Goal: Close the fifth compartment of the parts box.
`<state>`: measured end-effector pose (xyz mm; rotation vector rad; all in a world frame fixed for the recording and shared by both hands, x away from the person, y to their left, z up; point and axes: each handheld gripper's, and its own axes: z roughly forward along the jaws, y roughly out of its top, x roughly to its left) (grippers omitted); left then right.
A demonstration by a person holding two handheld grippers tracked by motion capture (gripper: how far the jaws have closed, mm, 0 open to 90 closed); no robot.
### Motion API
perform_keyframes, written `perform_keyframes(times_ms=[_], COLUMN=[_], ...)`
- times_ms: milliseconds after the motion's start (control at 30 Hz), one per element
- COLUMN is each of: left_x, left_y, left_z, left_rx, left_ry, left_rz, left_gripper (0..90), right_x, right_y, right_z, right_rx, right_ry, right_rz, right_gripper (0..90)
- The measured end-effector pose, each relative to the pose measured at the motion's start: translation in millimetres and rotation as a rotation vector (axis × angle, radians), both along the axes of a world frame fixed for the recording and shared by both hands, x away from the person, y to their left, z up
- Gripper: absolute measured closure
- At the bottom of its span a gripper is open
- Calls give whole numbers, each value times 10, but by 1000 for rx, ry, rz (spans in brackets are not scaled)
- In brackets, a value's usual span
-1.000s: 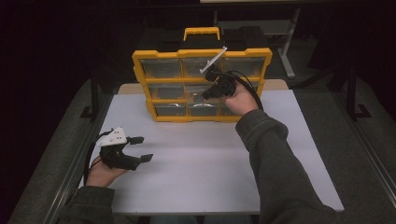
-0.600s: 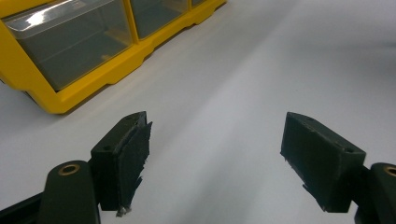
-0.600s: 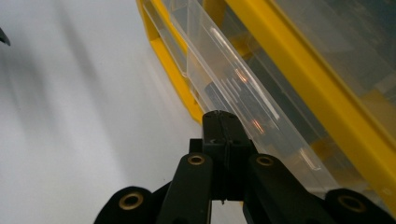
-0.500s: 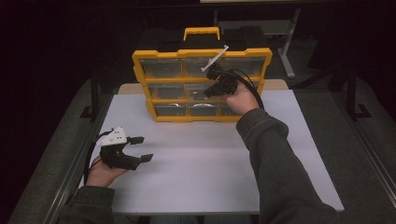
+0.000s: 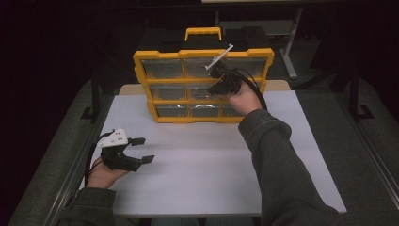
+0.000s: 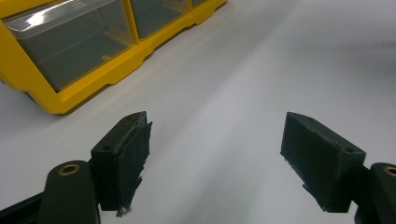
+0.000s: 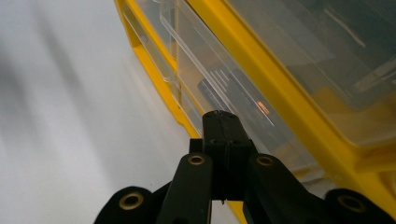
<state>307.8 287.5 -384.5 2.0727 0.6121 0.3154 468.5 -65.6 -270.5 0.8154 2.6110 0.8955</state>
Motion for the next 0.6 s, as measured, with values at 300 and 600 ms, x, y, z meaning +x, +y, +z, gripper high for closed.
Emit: perform_keyframes(times_ms=[300,600], left_x=[-2,-5], left_y=[0,-8], left_z=[0,-2], left_rx=[3,6], left_ry=[0,-1], left_rz=[0,-1], left_gripper=[235,235], right_x=[8,7], right_y=[-4,-21], right_z=[-15,-29], right_rx=[8,21], right_ry=[-11,-7], right_rz=[-18,-13], right_gripper=[892,891])
